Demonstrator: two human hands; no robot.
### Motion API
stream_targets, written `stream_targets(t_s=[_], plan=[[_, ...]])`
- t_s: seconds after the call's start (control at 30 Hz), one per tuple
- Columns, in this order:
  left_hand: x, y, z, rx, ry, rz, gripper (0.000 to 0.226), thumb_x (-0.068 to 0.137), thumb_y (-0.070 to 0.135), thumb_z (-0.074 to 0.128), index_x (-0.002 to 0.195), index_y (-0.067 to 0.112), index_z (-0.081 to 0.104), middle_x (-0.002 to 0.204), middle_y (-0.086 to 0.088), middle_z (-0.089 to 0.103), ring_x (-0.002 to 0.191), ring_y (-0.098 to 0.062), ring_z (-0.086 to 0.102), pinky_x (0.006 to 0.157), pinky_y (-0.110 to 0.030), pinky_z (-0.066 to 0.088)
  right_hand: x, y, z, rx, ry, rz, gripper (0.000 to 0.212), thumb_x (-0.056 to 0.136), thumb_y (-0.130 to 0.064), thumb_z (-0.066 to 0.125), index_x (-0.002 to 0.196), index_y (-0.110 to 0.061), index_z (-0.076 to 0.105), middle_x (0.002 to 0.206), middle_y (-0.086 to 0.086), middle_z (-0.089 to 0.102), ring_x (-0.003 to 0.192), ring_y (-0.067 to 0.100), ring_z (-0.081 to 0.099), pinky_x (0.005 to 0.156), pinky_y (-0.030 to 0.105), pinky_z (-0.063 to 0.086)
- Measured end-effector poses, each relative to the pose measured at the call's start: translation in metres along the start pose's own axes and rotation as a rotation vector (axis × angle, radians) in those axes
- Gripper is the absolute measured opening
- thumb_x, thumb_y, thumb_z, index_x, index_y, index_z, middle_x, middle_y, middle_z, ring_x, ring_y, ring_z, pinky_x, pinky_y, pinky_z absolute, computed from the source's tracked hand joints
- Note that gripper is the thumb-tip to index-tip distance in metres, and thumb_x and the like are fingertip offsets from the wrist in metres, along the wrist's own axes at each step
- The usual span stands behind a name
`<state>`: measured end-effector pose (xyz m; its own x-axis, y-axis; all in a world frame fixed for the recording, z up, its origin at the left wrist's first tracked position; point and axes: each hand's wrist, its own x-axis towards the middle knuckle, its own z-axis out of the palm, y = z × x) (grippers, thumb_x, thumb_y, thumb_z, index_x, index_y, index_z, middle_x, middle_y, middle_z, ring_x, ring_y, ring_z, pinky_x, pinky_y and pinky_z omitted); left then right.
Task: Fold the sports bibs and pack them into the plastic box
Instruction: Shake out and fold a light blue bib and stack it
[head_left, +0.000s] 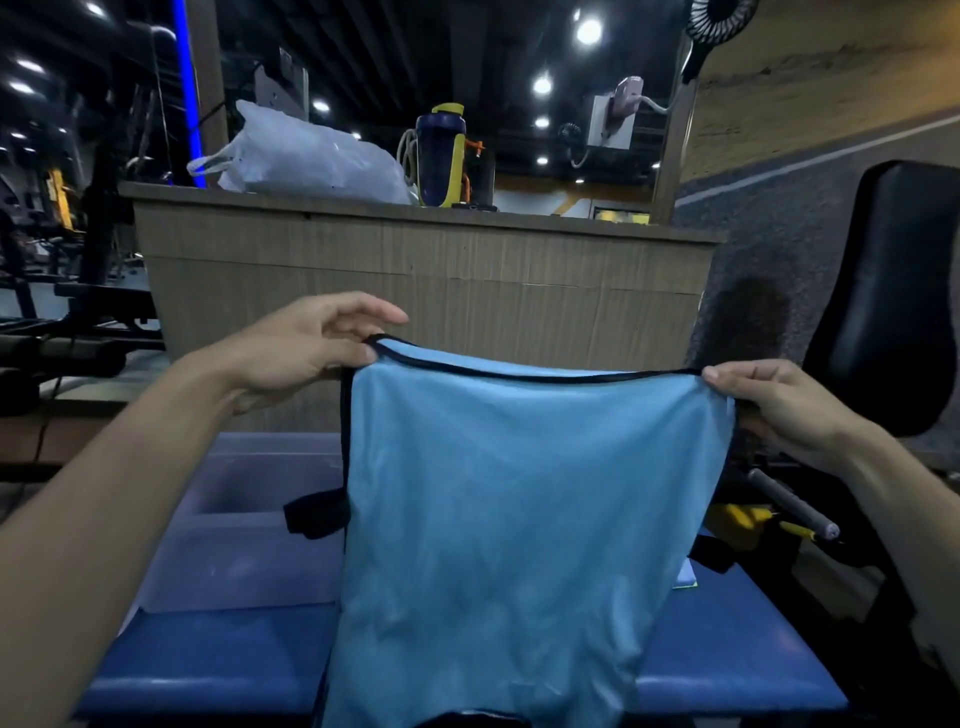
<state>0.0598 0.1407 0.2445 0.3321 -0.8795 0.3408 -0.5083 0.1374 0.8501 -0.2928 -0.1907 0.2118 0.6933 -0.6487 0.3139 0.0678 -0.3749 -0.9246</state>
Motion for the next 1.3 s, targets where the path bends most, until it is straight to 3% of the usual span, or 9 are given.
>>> stream_targets(t_s=[0.13,0.23,0.37,0.53,0.87,0.97,1.1,1.2,1.3], plan=[[-0.001,-0.005,0.007,0.265,0.019,0.052,0.025,0.096,0.000,0.064,0.099,0.020,0.078,0.101,0.001,0.076,0.096,-0.012,0.069,0.095,-0.029,0.049,0.004,0.003,0.004,-0.032,0.058,-0.047,0.066,0.049,-0.052,0.093,0.093,-0.004,0.079,0.100,0.018,0.076,0.083,0.016,0.072,0.067,0.020,0.058],[-0.003,-0.008,0.013,0.366,0.060,0.053,0.013,0.092,0.012,0.073,0.095,0.022,0.080,0.096,0.006,0.078,0.097,-0.010,0.072,0.090,-0.016,0.052,0.006,0.006,0.004,-0.035,0.100,-0.097,0.089,0.031,-0.065,0.096,0.090,-0.001,0.078,0.087,0.013,0.076,0.077,0.014,0.070,0.065,0.019,0.057],[-0.004,-0.018,0.019,0.298,0.150,0.058,0.005,0.082,0.027,0.080,0.085,0.024,0.080,0.089,0.005,0.079,0.091,-0.012,0.074,0.089,-0.026,0.054,0.006,0.009,0.005,-0.015,0.117,-0.131,0.069,0.034,-0.062,0.097,0.076,-0.009,0.079,0.079,0.006,0.075,0.072,0.009,0.069,0.064,0.017,0.054],[-0.002,-0.037,0.027,0.329,0.203,0.077,0.007,0.093,0.021,0.072,0.087,0.023,0.075,0.089,0.005,0.077,0.085,-0.007,0.071,0.085,-0.025,0.053,0.006,0.010,0.008,0.020,0.150,-0.144,0.025,0.069,-0.025,0.081,0.081,-0.004,0.075,0.072,0.000,0.074,0.070,0.009,0.066,0.063,0.015,0.053],[-0.011,-0.048,0.037,0.279,-0.007,0.152,0.019,0.099,0.011,0.061,0.107,0.019,0.077,0.101,0.008,0.078,0.097,-0.006,0.072,0.084,-0.013,0.051,0.011,0.012,0.005,-0.001,0.218,-0.163,0.043,0.061,-0.041,0.087,0.082,-0.006,0.076,0.080,0.005,0.073,0.080,0.012,0.066,0.077,0.021,0.054],[-0.013,-0.049,0.034,0.318,-0.097,0.134,0.023,0.097,0.007,0.063,0.110,0.020,0.076,0.106,0.011,0.076,0.102,-0.005,0.070,0.087,-0.014,0.051,0.012,0.016,0.003,-0.024,0.223,-0.158,0.064,0.042,-0.064,0.094,0.078,-0.012,0.079,0.085,0.007,0.074,0.083,0.014,0.067,0.080,0.026,0.054],[-0.011,-0.056,0.036,0.337,-0.072,0.086,0.015,0.089,0.013,0.074,0.101,0.021,0.079,0.098,0.008,0.078,0.098,-0.009,0.073,0.092,-0.027,0.055,0.015,0.019,0.003,-0.028,0.232,-0.164,0.071,0.038,-0.068,0.094,0.079,-0.012,0.079,0.086,0.008,0.073,0.083,0.014,0.067,0.082,0.027,0.053],[-0.009,-0.061,0.037,0.294,0.011,0.070,0.008,0.085,0.019,0.078,0.093,0.019,0.079,0.091,0.003,0.078,0.091,-0.013,0.074,0.089,-0.031,0.056,0.015,0.018,0.004,-0.021,0.219,-0.179,0.058,0.050,-0.061,0.093,0.078,-0.012,0.079,0.083,0.005,0.074,0.080,0.012,0.067,0.076,0.020,0.054],[-0.009,-0.063,0.035,0.157,0.089,0.015,0.008,0.087,0.018,0.077,0.090,0.011,0.078,0.088,-0.003,0.078,0.086,-0.013,0.074,0.082,-0.024,0.056,0.013,0.017,0.002,-0.004,0.166,-0.142,0.018,0.072,-0.036,0.081,0.072,-0.018,0.080,0.075,-0.003,0.073,0.077,0.009,0.065,0.071,0.017,0.053]])
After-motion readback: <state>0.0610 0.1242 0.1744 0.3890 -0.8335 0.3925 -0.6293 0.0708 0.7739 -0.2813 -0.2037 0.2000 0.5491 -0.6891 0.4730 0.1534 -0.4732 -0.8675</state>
